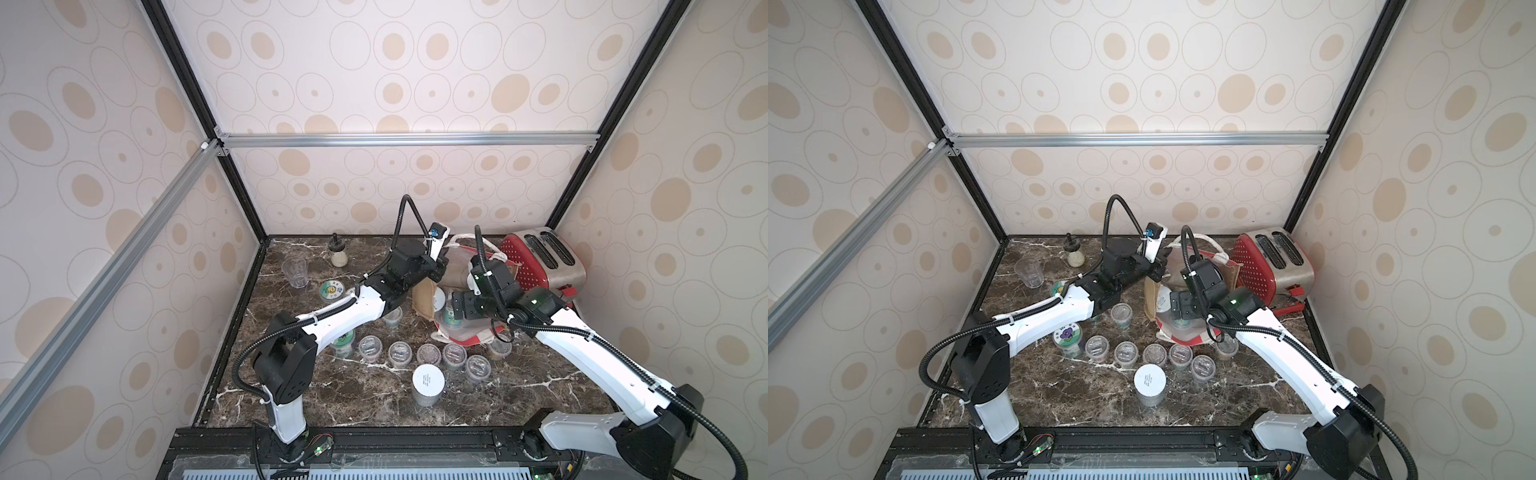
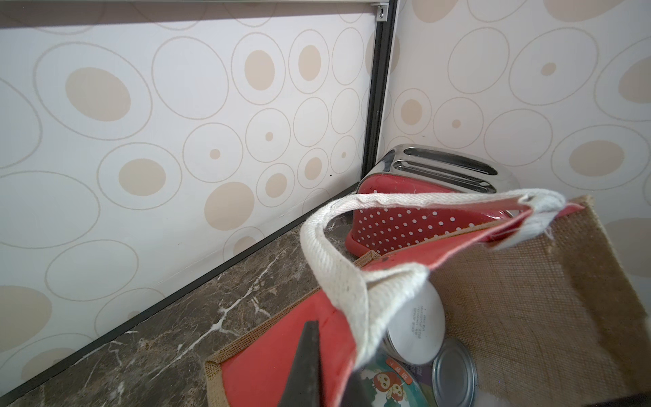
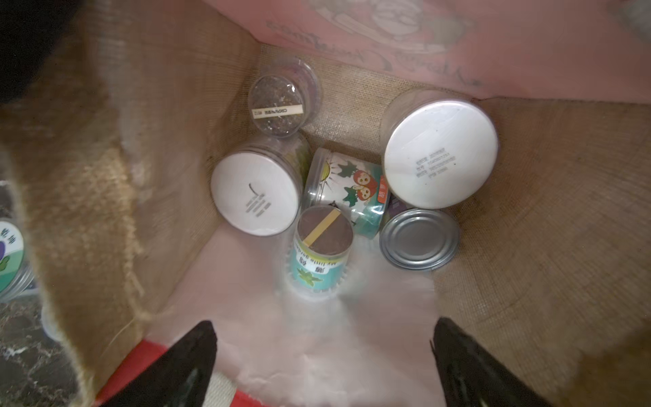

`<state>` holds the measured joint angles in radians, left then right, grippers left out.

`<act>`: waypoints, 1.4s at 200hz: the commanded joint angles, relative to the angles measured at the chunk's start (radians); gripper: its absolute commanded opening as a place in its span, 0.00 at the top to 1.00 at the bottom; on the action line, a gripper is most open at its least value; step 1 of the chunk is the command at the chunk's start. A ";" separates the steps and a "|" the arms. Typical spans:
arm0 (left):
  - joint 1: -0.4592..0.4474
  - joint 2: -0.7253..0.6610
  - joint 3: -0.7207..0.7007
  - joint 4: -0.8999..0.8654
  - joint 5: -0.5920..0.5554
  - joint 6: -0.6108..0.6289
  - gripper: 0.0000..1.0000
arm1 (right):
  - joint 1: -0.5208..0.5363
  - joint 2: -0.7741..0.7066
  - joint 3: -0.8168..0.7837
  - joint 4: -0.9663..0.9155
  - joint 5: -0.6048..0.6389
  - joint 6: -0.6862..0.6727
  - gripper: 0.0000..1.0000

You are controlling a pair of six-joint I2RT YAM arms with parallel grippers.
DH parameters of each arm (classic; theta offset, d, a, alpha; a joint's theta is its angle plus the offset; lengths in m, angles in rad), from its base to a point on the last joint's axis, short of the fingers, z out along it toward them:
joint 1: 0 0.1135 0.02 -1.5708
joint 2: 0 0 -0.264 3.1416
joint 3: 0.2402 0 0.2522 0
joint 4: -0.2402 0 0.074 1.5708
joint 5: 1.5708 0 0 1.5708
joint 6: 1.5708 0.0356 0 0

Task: Take out the seed jars from the canvas bag
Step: Pick up the seed jar from the canvas bag.

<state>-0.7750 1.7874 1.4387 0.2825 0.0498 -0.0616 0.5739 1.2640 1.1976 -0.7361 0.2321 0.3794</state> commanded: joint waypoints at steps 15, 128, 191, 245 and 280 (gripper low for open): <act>-0.021 -0.071 0.002 0.135 0.007 0.026 1.00 | -0.030 0.081 -0.052 0.161 -0.125 -0.001 0.06; -0.030 -0.045 0.003 0.098 -0.036 -0.006 1.00 | -0.148 0.202 -0.036 0.232 0.153 0.154 0.00; -0.031 -0.043 -0.003 0.092 -0.031 -0.021 1.00 | -0.172 0.272 0.001 0.239 0.243 0.240 0.00; -0.032 -0.046 -0.022 0.105 -0.029 -0.021 1.00 | -0.203 0.337 -0.007 0.371 0.214 0.186 0.00; -0.031 -0.044 -0.026 0.105 -0.022 -0.016 1.00 | -0.230 0.379 -0.007 0.447 0.159 0.136 0.00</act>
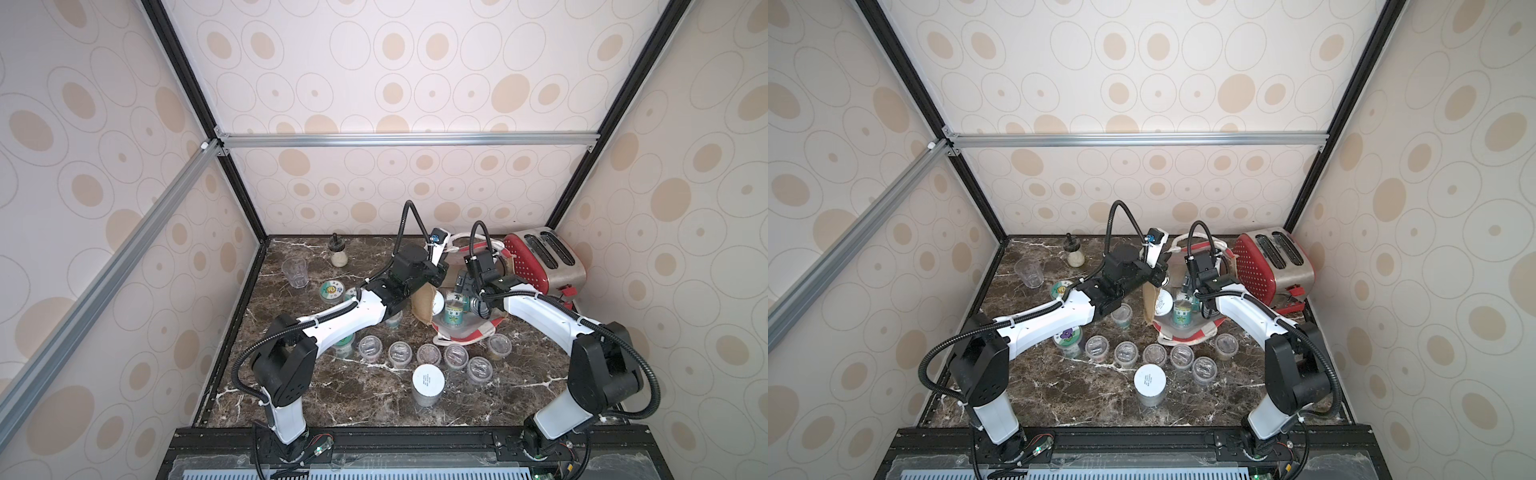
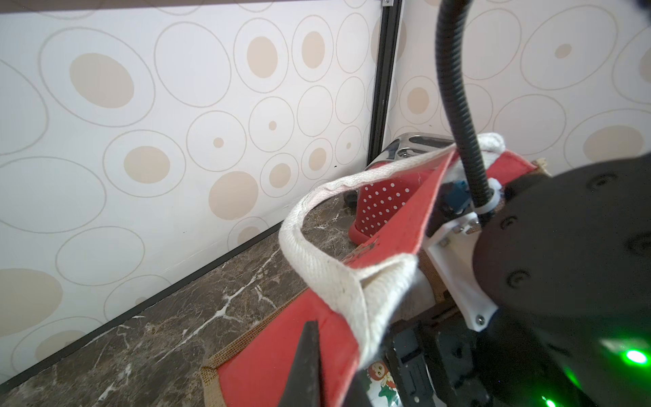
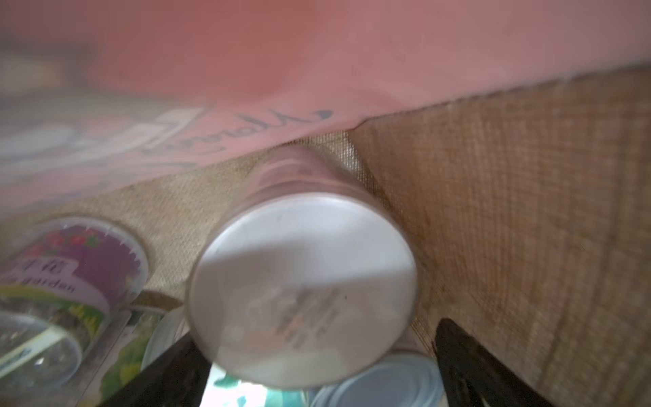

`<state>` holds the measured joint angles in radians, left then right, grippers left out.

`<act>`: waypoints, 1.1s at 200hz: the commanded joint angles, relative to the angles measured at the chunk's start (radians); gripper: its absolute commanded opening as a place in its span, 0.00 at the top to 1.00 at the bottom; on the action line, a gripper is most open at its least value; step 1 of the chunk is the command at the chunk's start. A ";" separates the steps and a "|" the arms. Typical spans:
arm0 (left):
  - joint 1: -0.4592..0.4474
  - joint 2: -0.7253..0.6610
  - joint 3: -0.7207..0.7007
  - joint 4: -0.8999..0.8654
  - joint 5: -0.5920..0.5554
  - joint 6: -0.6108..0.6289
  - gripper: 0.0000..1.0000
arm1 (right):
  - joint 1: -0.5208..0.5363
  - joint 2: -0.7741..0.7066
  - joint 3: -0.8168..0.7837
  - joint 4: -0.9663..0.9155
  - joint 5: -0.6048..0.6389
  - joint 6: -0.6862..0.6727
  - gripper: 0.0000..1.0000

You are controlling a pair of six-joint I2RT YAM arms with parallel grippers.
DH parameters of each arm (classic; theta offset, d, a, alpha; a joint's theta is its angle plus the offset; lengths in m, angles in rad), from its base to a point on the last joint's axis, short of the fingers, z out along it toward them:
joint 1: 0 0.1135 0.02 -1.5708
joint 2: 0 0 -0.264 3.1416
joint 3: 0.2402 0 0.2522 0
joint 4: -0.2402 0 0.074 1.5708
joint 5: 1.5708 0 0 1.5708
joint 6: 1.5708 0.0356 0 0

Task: Take out the seed jars from the canvas bag
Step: Pick up the seed jar from the canvas bag.

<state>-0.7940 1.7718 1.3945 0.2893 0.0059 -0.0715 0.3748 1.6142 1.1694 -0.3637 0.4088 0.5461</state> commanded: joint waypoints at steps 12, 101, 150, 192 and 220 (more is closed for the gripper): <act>-0.012 -0.029 0.018 0.099 0.022 -0.005 1.00 | -0.037 0.045 0.022 0.096 -0.034 -0.047 0.00; -0.012 -0.012 0.037 0.094 0.035 0.001 1.00 | -0.054 0.183 0.093 0.207 -0.092 -0.168 0.00; -0.013 -0.008 0.052 0.082 0.033 0.004 1.00 | -0.067 0.226 0.110 0.278 -0.112 -0.244 0.02; -0.012 0.000 0.063 0.077 0.033 0.000 1.00 | -0.083 0.222 0.105 0.312 -0.152 -0.266 0.12; -0.010 0.006 0.074 0.071 0.017 -0.003 1.00 | -0.083 0.182 0.095 0.324 -0.190 -0.275 0.23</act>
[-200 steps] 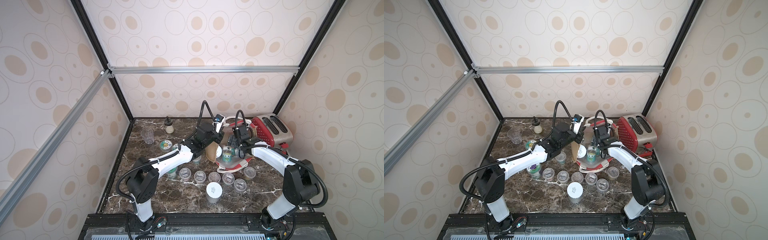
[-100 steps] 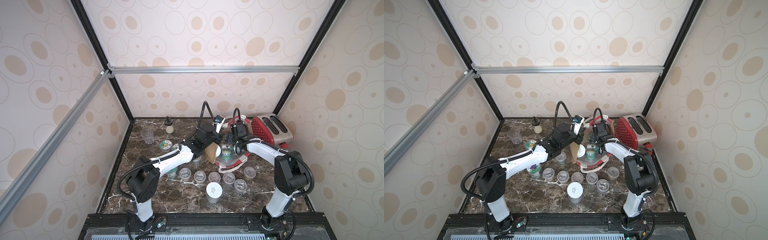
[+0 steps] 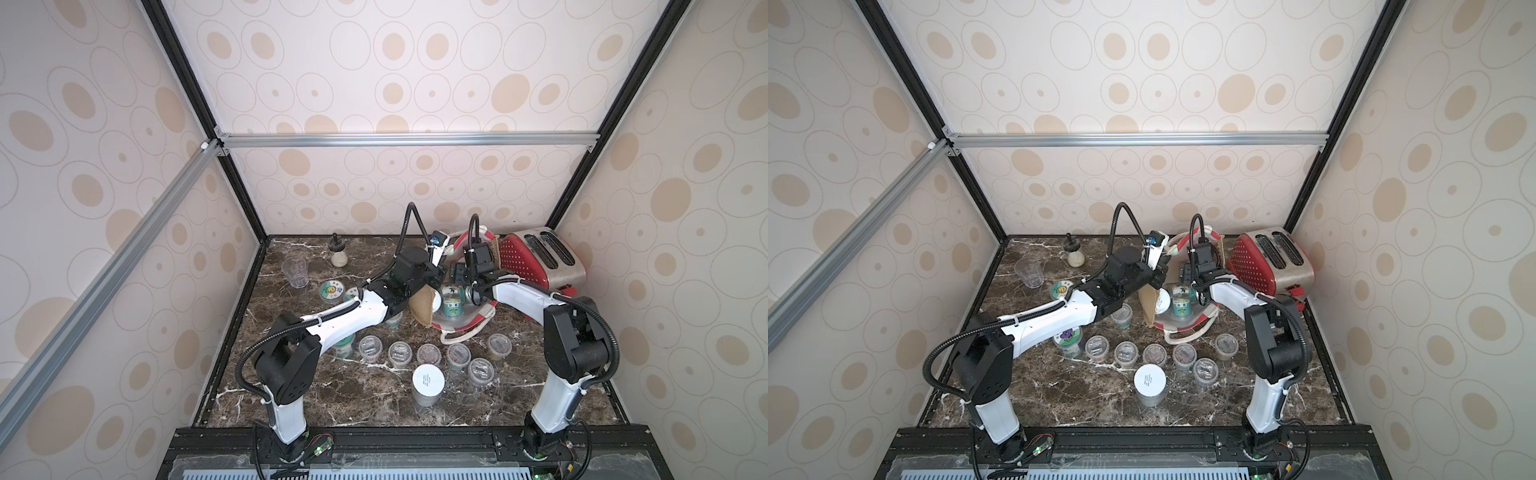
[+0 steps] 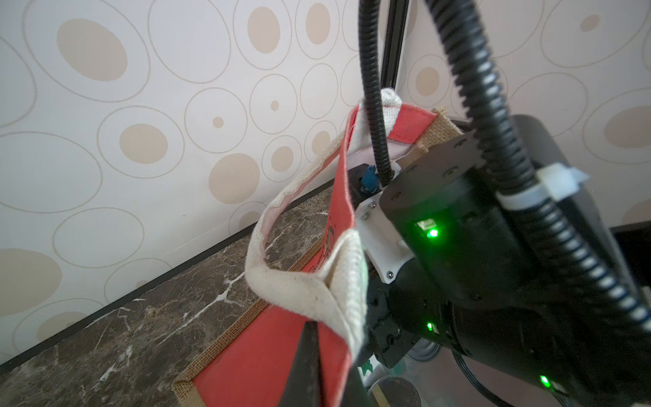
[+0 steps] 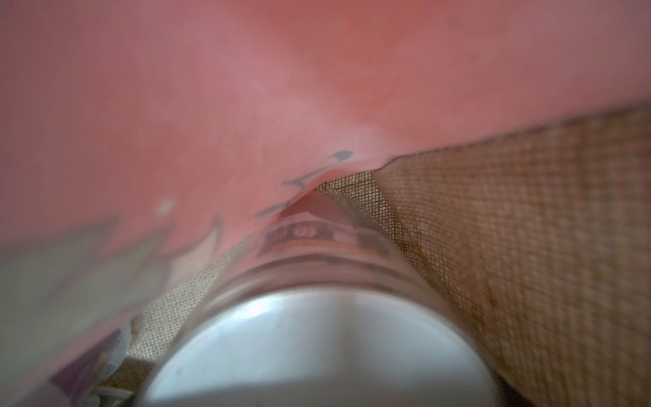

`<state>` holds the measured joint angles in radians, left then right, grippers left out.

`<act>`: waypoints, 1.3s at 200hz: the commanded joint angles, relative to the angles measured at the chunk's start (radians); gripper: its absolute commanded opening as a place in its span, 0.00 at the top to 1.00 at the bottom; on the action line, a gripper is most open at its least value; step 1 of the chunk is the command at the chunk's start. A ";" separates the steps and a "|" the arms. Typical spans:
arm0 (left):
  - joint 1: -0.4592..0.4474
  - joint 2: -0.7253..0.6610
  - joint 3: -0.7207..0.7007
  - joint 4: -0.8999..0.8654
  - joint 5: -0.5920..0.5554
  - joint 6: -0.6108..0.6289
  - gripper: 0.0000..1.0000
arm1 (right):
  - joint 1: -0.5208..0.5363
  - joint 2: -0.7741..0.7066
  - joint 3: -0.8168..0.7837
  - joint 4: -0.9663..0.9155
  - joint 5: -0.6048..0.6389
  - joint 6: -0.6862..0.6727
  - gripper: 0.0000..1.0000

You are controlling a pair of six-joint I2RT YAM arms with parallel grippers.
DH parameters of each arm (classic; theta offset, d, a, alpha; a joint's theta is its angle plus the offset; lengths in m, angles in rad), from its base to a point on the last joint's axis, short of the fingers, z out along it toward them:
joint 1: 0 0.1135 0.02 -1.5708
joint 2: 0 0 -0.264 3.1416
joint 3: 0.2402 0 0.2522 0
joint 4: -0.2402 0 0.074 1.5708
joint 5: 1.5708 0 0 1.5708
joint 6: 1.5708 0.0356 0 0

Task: Take out the seed jars from the canvas bag
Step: Pick up the seed jar from the canvas bag.

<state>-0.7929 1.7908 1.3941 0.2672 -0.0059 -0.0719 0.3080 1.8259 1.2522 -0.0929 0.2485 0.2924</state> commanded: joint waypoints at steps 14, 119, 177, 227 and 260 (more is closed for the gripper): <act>-0.012 -0.009 0.084 0.085 0.011 -0.007 1.00 | -0.016 -0.053 0.008 0.053 -0.062 -0.023 0.29; 0.036 0.049 0.160 0.046 -0.129 -0.113 1.00 | -0.003 -0.338 -0.085 0.052 -0.358 -0.030 0.35; 0.093 0.086 0.193 0.028 -0.047 -0.173 1.00 | 0.016 -0.529 -0.098 -0.124 -0.409 -0.072 0.35; 0.108 0.099 0.206 0.020 -0.013 -0.158 1.00 | 0.022 -0.666 -0.078 -0.276 -0.462 -0.118 0.34; 0.125 0.101 0.232 -0.022 0.017 -0.134 1.00 | 0.083 -0.707 -0.047 -0.375 -0.665 -0.148 0.35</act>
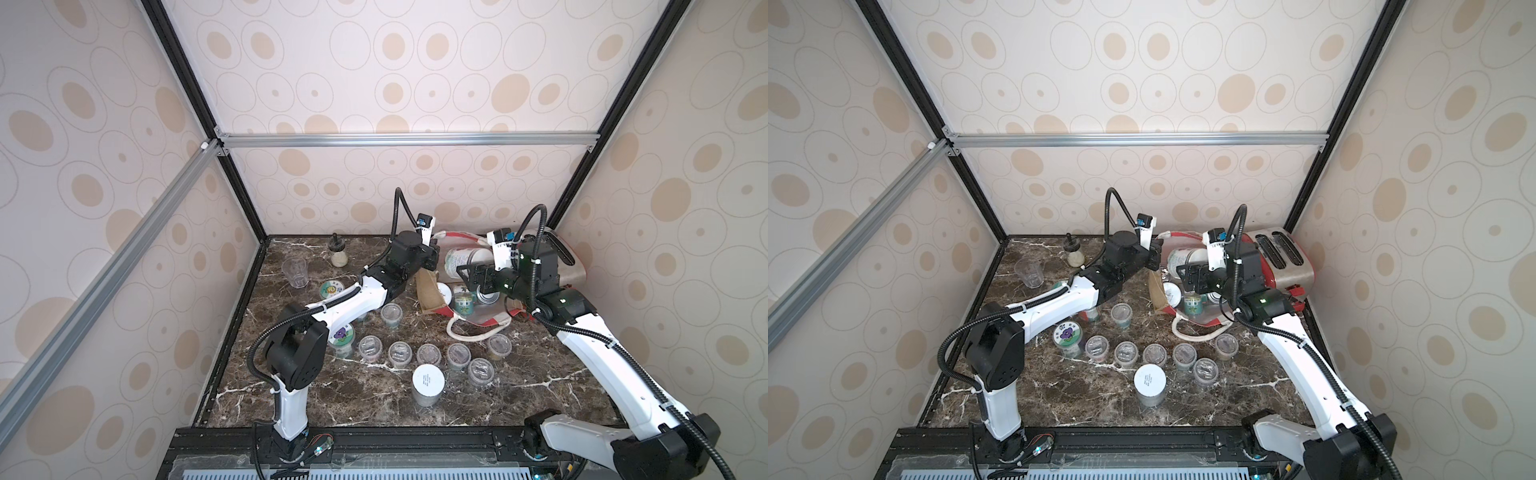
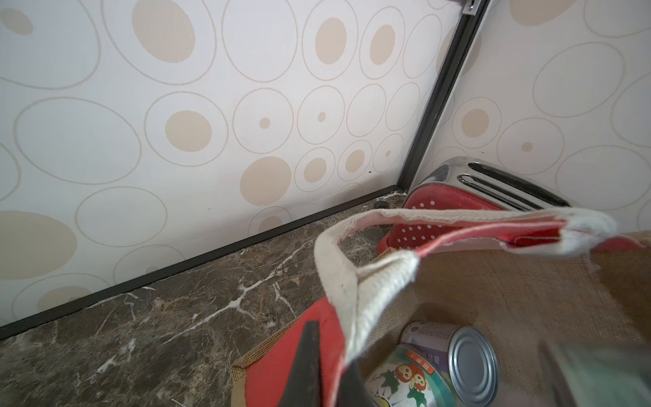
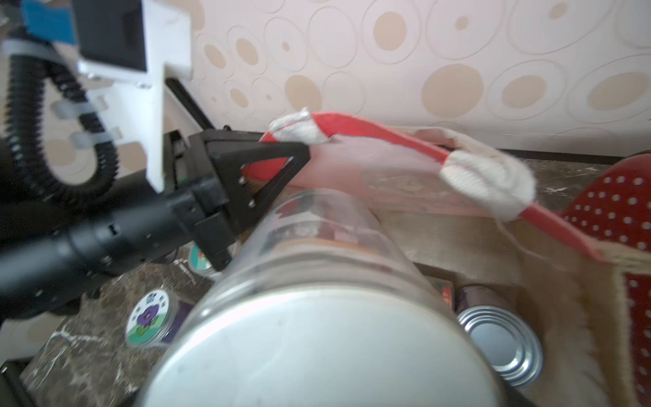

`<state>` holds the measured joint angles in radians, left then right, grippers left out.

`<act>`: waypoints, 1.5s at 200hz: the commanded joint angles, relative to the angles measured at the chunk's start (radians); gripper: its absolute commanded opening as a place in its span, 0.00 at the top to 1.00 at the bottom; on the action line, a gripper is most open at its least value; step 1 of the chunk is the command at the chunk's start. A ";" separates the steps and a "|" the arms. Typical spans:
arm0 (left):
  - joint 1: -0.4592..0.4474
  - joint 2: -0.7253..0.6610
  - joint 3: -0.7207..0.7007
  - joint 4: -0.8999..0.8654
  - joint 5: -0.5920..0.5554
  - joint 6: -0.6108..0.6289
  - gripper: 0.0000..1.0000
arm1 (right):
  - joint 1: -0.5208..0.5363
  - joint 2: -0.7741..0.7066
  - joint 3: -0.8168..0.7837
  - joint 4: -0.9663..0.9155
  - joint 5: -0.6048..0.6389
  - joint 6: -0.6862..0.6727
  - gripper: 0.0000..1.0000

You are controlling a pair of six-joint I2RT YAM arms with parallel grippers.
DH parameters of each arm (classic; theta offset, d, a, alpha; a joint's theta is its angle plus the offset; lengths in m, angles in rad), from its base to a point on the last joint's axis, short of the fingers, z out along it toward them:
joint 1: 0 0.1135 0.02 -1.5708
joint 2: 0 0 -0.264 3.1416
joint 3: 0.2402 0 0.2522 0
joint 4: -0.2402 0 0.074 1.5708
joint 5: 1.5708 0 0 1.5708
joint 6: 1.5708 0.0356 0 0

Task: Take out the seed jars from the canvas bag
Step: Pick up the seed jar from the canvas bag, then place the seed jar at the center of the board.

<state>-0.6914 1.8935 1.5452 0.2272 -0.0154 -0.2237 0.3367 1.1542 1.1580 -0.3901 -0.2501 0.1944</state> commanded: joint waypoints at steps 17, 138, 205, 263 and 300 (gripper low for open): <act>0.033 -0.005 0.091 0.009 0.033 0.028 1.00 | 0.138 -0.045 0.057 -0.124 -0.209 -0.079 0.35; 0.059 -0.039 0.076 -0.014 0.096 0.073 1.00 | 0.765 0.218 -0.041 -0.184 0.097 -0.202 0.37; 0.065 -0.055 0.052 -0.006 0.106 0.077 1.00 | 0.886 0.452 -0.004 -0.158 0.224 -0.234 0.36; 0.069 -0.058 0.041 -0.001 0.111 0.081 1.00 | 0.903 0.494 0.002 -0.176 0.298 -0.233 0.00; 0.070 -0.071 0.032 0.006 0.109 0.094 1.00 | 0.903 0.313 -0.013 -0.169 0.326 -0.191 0.00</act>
<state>-0.6384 1.8923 1.5681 0.1658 0.0910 -0.1642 1.2343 1.6157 1.1381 -0.5602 0.0345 -0.0223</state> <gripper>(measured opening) 0.068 0.997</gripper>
